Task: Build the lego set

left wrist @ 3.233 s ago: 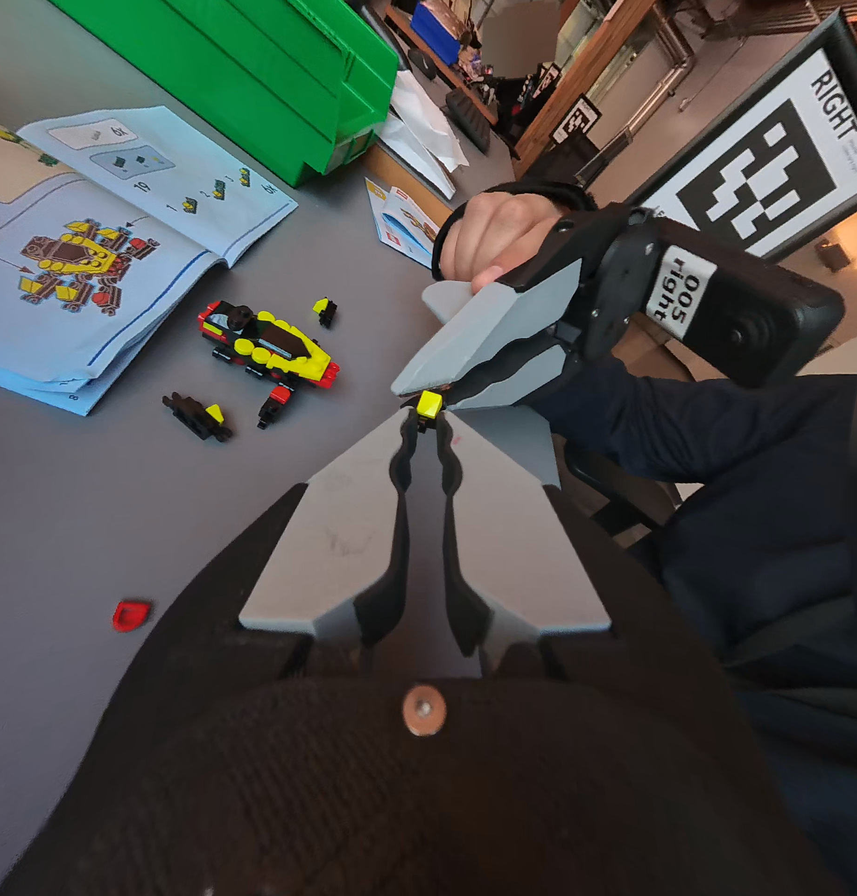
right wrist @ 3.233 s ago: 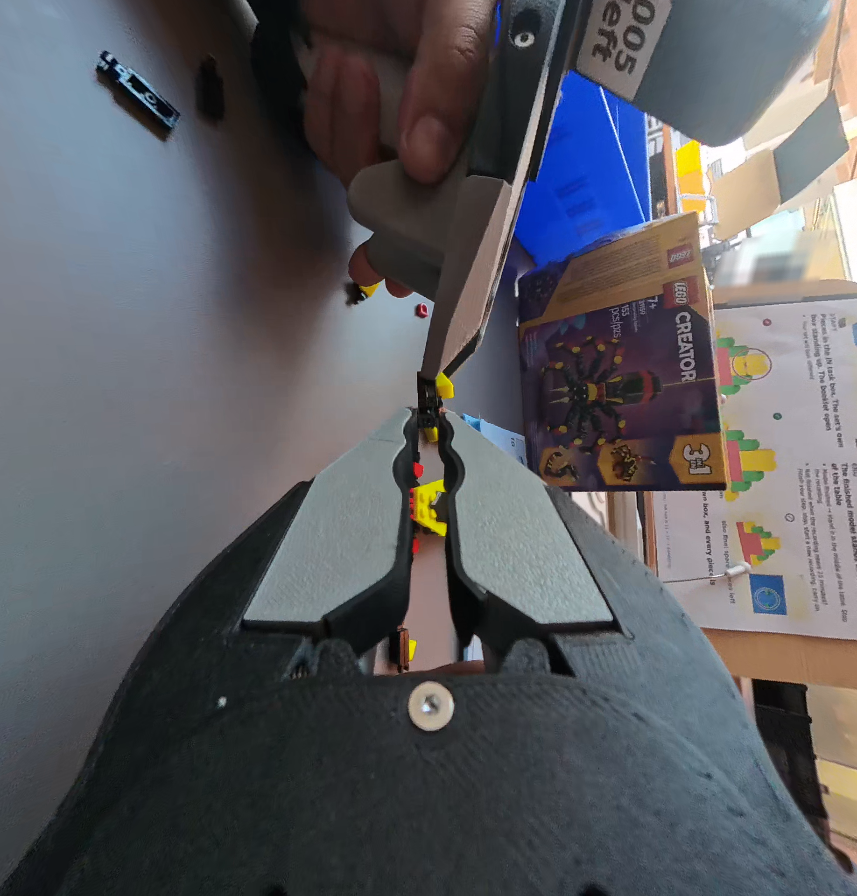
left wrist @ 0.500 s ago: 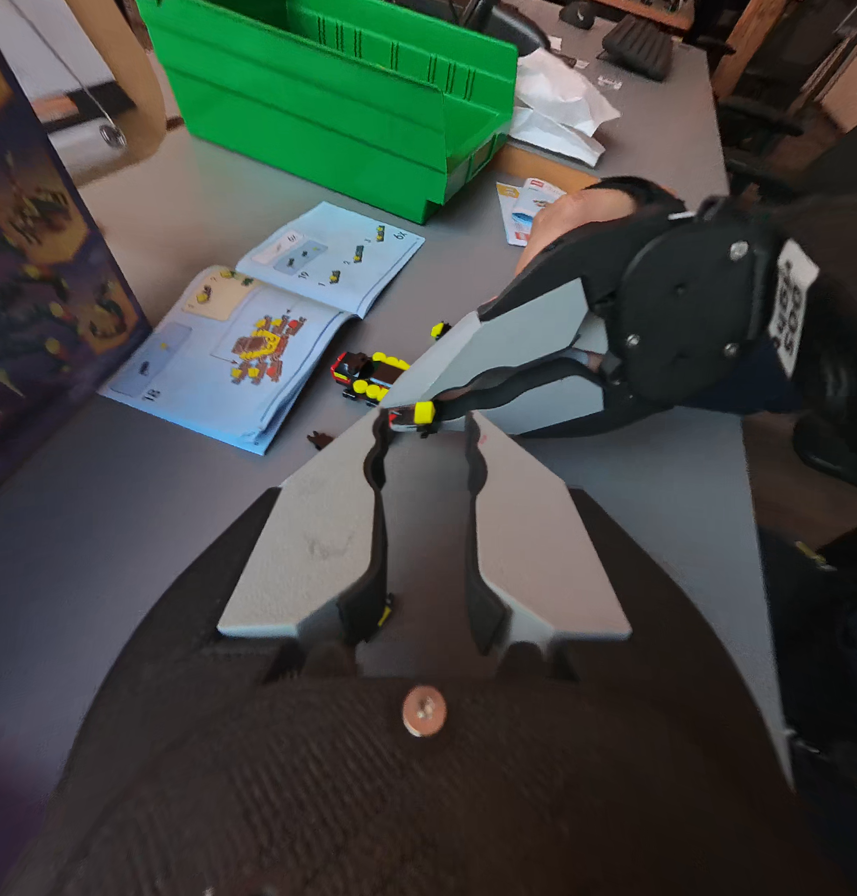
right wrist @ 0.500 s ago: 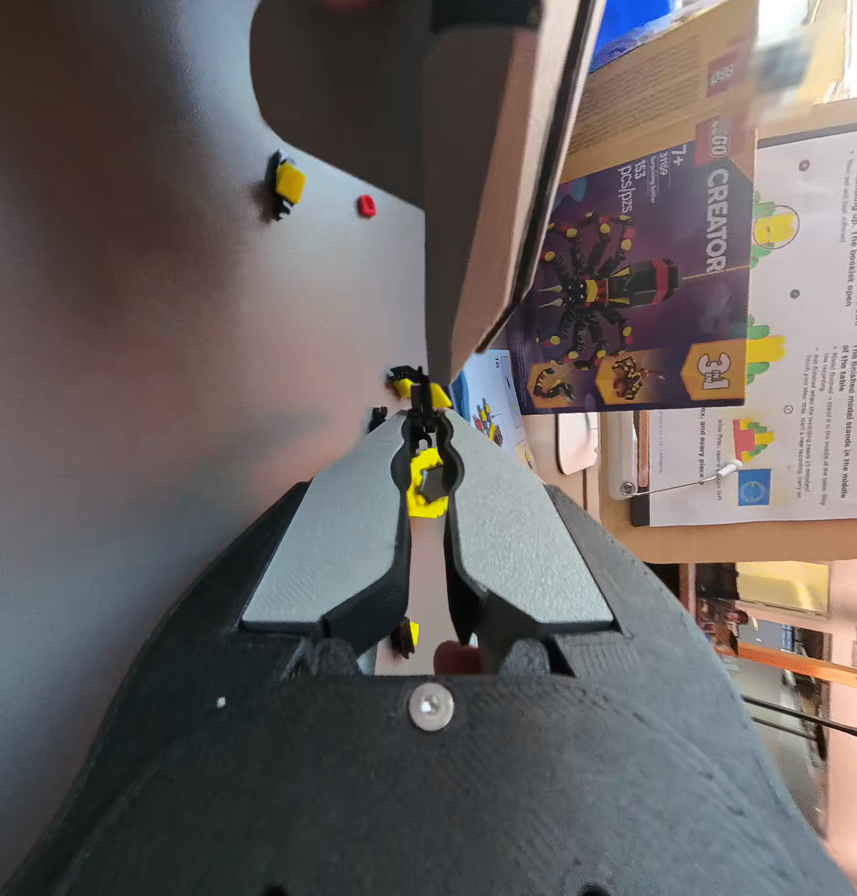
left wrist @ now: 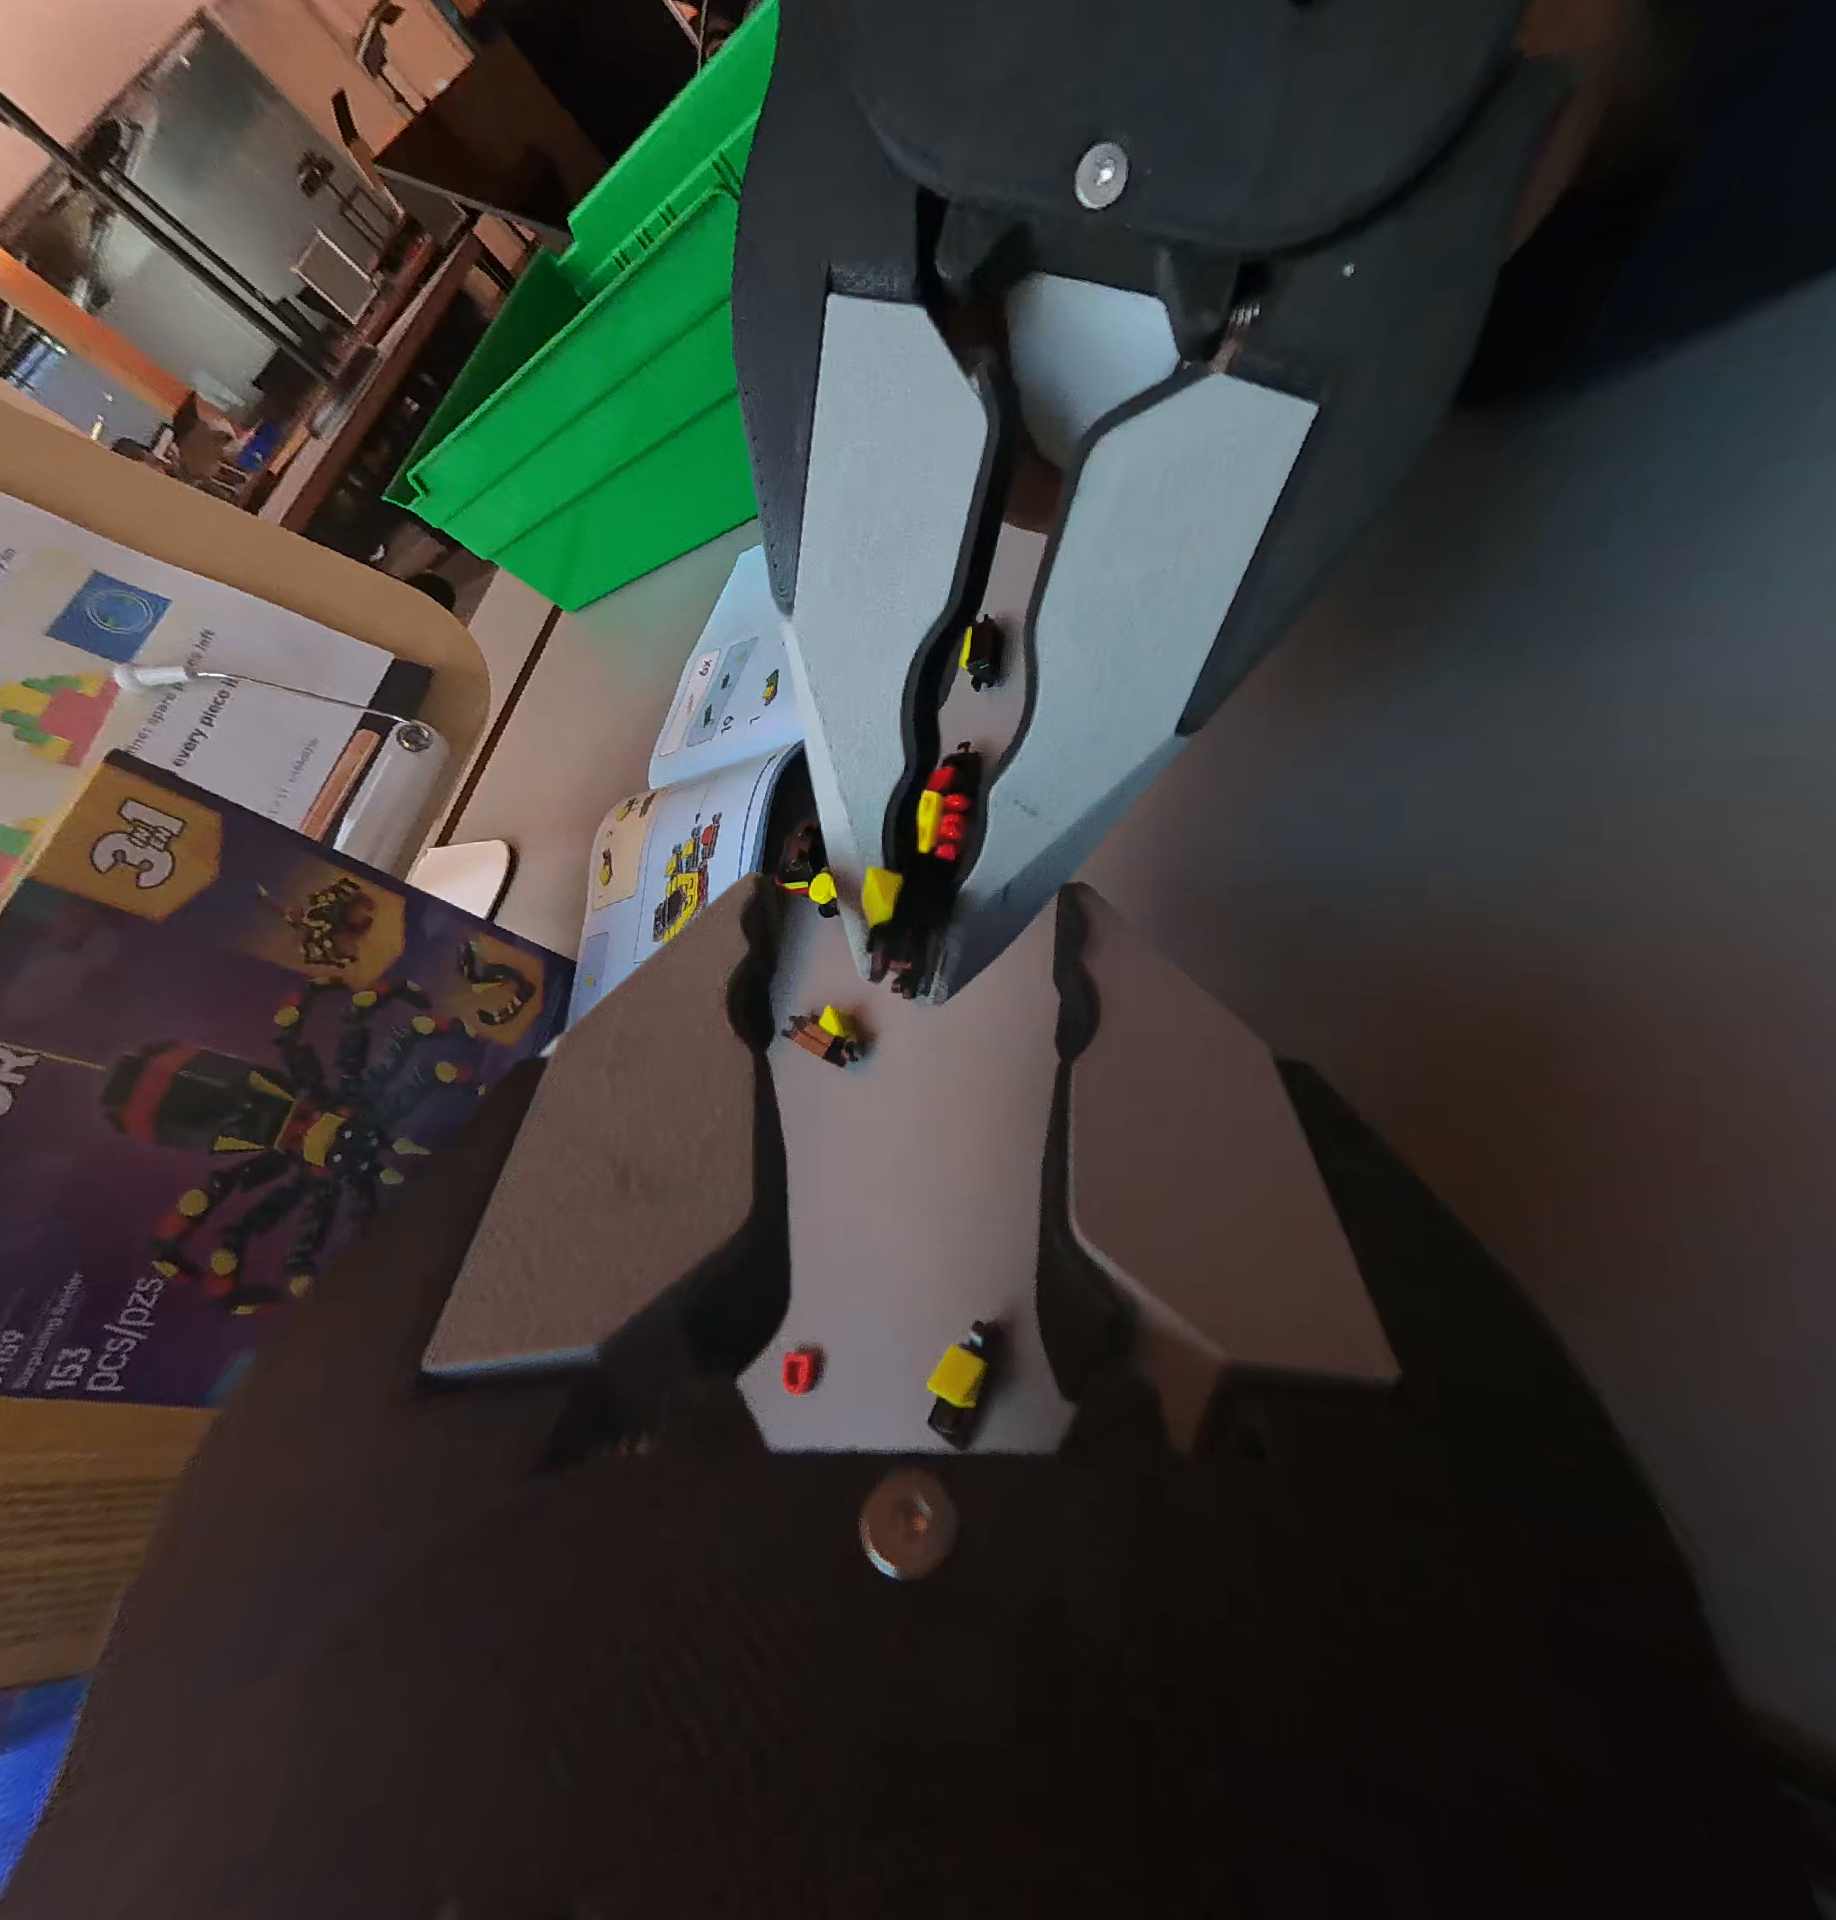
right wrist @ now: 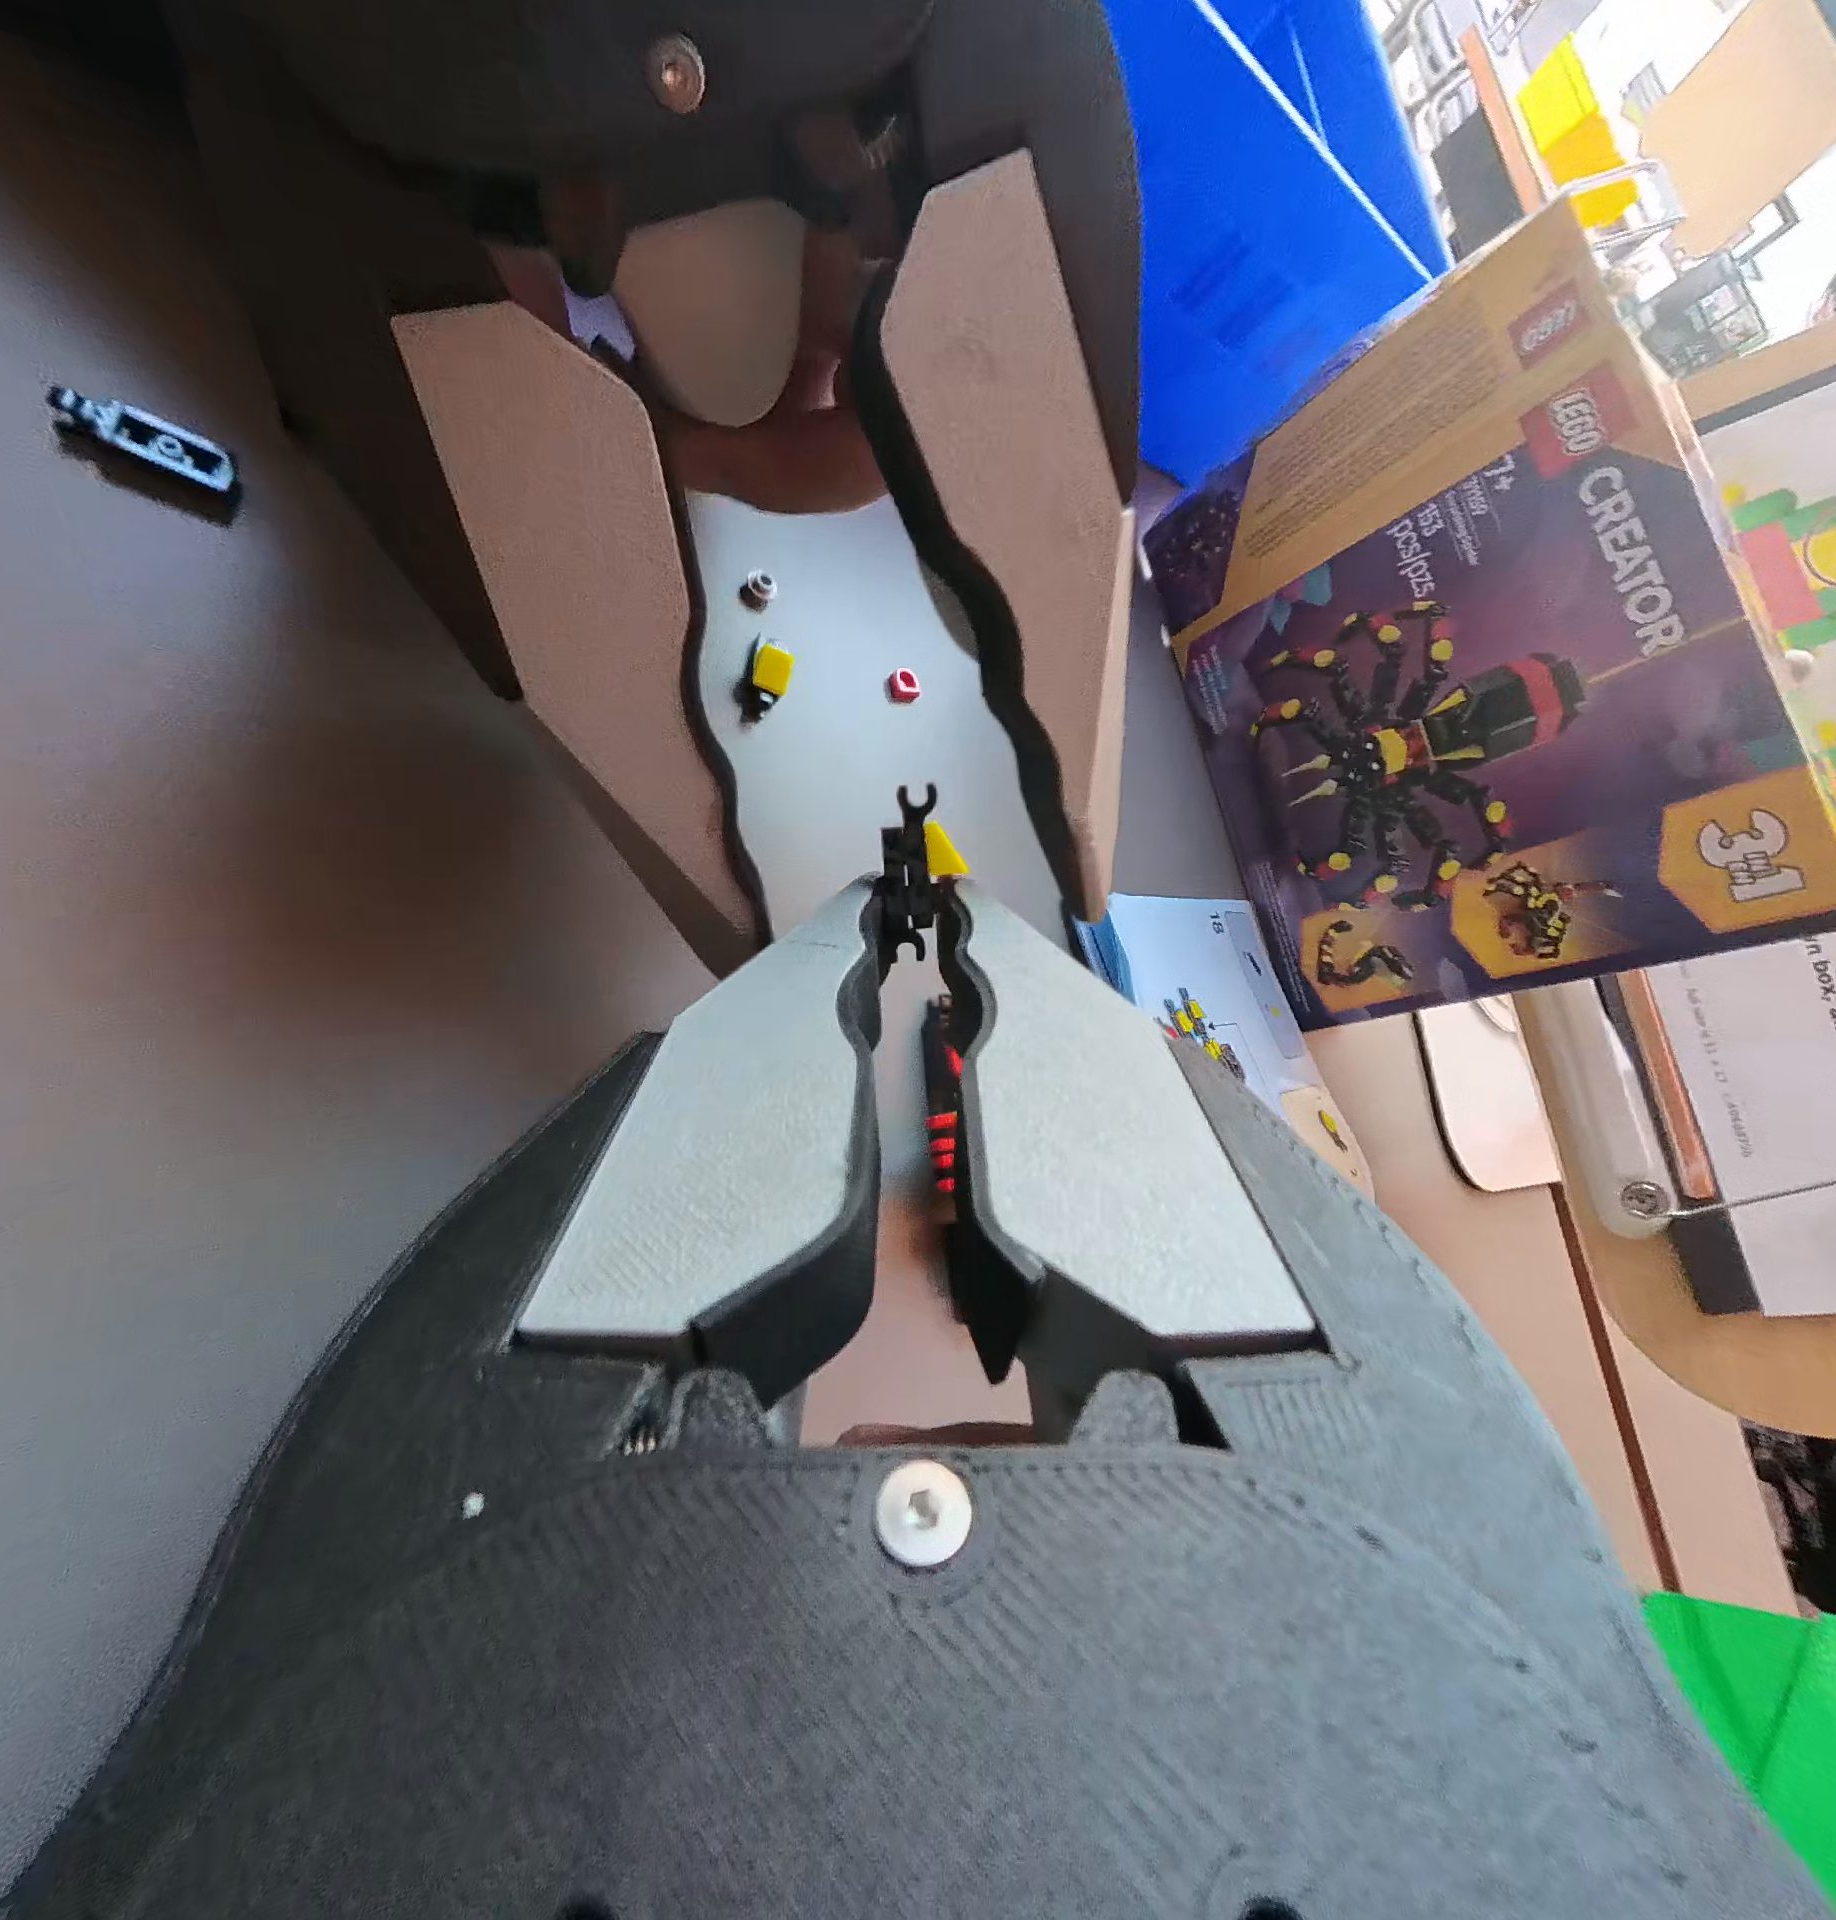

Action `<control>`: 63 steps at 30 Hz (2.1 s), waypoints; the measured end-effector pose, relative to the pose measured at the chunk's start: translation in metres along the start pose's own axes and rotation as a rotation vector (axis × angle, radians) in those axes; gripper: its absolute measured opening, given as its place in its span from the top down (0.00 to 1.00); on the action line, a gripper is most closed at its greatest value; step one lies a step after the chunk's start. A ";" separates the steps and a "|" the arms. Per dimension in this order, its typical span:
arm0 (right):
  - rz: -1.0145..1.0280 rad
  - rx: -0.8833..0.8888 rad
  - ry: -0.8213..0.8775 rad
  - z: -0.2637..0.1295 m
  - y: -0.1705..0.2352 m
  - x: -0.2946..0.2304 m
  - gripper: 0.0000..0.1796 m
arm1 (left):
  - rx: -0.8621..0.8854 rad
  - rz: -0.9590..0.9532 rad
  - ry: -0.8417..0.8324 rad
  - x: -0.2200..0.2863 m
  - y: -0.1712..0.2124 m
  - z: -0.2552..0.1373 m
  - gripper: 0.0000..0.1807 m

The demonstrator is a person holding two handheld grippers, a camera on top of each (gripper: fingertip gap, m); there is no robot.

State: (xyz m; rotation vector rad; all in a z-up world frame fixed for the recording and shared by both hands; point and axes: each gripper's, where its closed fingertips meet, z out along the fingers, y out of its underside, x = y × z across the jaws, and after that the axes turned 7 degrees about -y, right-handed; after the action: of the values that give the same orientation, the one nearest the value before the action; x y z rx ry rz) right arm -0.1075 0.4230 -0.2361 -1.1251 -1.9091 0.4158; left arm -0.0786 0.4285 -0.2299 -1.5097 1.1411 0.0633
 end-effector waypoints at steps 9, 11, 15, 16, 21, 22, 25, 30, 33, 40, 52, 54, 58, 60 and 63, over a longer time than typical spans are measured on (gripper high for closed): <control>-0.101 -0.096 0.011 0.011 0.007 -0.009 0.97 | -0.080 0.190 -0.032 0.013 0.013 0.010 0.74; -0.104 -0.085 0.012 0.011 0.006 -0.009 0.97 | -0.082 0.222 -0.038 0.012 0.014 0.009 0.75; -0.129 -0.066 0.040 0.008 0.002 -0.007 0.97 | -0.069 0.250 -0.067 0.008 0.010 0.007 0.75; -0.138 -0.072 0.049 0.008 0.002 -0.006 0.97 | -0.074 0.260 -0.077 0.008 0.010 0.008 0.75; -0.167 -0.108 0.081 0.008 0.006 -0.005 0.97 | -0.126 0.309 -0.124 0.006 0.013 0.010 0.76; -0.170 -0.107 0.088 0.008 0.005 -0.004 0.97 | -0.127 0.310 -0.131 0.006 0.012 0.009 0.76; -0.192 -0.102 0.104 0.004 0.002 -0.004 0.98 | -0.140 0.332 -0.149 0.005 0.008 0.007 0.77; -0.185 -0.106 0.089 0.006 0.004 -0.006 0.98 | -0.162 0.320 -0.141 0.006 0.011 0.007 0.78; -0.171 -0.099 0.085 0.007 0.005 -0.003 0.98 | -0.134 0.286 -0.131 0.005 0.011 0.009 0.76; -0.144 -0.069 0.108 0.005 0.003 0.005 0.97 | -0.100 0.212 -0.138 -0.001 0.008 0.012 0.75; -0.126 -0.078 0.217 -0.010 0.007 0.027 0.97 | 0.055 -0.520 0.177 -0.015 -0.014 -0.012 0.86; -0.146 -0.072 0.225 -0.011 0.004 0.027 0.98 | 0.052 -0.575 0.205 -0.014 -0.013 -0.012 0.87; -0.217 -0.090 0.250 -0.011 0.002 0.026 0.97 | 0.076 -0.661 0.266 -0.009 -0.019 -0.012 0.87; -0.257 -0.114 0.269 -0.010 0.003 0.027 0.97 | 0.075 -0.695 0.277 -0.010 -0.018 -0.012 0.91; -0.283 -0.127 0.287 -0.010 0.002 0.027 0.97 | 0.066 -0.730 0.285 -0.013 -0.015 -0.011 0.96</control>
State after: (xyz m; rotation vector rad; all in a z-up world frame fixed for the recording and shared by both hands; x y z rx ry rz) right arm -0.1046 0.4452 -0.2185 -0.9192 -1.8210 -0.0240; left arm -0.0812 0.4249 -0.2073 -1.8275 0.7332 -0.6970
